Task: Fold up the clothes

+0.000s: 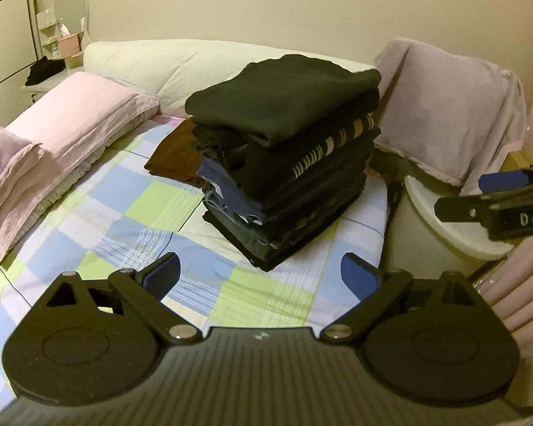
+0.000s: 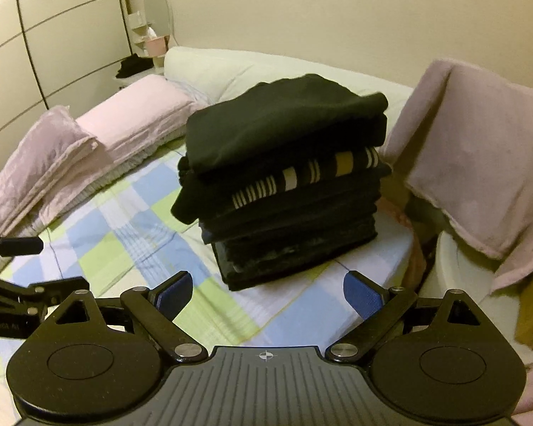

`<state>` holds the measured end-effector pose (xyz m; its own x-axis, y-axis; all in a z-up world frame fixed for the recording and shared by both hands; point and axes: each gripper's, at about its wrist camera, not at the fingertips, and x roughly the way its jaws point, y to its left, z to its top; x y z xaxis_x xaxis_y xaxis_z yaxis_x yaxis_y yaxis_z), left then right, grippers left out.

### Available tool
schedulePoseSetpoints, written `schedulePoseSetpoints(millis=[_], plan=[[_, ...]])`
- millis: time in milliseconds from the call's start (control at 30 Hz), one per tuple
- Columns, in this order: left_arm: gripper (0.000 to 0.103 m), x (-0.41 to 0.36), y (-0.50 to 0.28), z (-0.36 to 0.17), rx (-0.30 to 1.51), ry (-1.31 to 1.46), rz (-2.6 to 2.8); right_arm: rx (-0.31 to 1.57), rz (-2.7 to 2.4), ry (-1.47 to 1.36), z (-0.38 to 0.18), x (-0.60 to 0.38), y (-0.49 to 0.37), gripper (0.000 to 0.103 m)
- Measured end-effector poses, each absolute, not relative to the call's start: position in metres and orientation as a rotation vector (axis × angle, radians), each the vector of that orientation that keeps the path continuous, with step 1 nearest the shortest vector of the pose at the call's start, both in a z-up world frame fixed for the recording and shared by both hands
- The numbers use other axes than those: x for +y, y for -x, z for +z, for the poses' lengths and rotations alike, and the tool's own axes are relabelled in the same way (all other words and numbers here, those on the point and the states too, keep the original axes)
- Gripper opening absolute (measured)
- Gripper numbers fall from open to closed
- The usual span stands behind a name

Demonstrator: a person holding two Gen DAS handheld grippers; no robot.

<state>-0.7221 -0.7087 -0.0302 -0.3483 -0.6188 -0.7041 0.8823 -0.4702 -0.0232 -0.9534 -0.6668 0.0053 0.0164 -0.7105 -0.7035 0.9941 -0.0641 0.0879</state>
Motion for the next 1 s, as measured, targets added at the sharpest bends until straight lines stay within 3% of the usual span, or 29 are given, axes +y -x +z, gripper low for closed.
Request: schedulePoseSetpoints(millis=[167,1000], plan=[[0.095,-0.713,0.721,-0.032,0.525,-0.774,-1.950,0.524,-1.522,-0.605,0.016,-0.657,0.943,0.094],[0.095,-0.738,0.752,-0.041,0.518,-0.781,-1.946,0.500,-1.614,-0.711,0.014,-0.675,0.968,0.094]])
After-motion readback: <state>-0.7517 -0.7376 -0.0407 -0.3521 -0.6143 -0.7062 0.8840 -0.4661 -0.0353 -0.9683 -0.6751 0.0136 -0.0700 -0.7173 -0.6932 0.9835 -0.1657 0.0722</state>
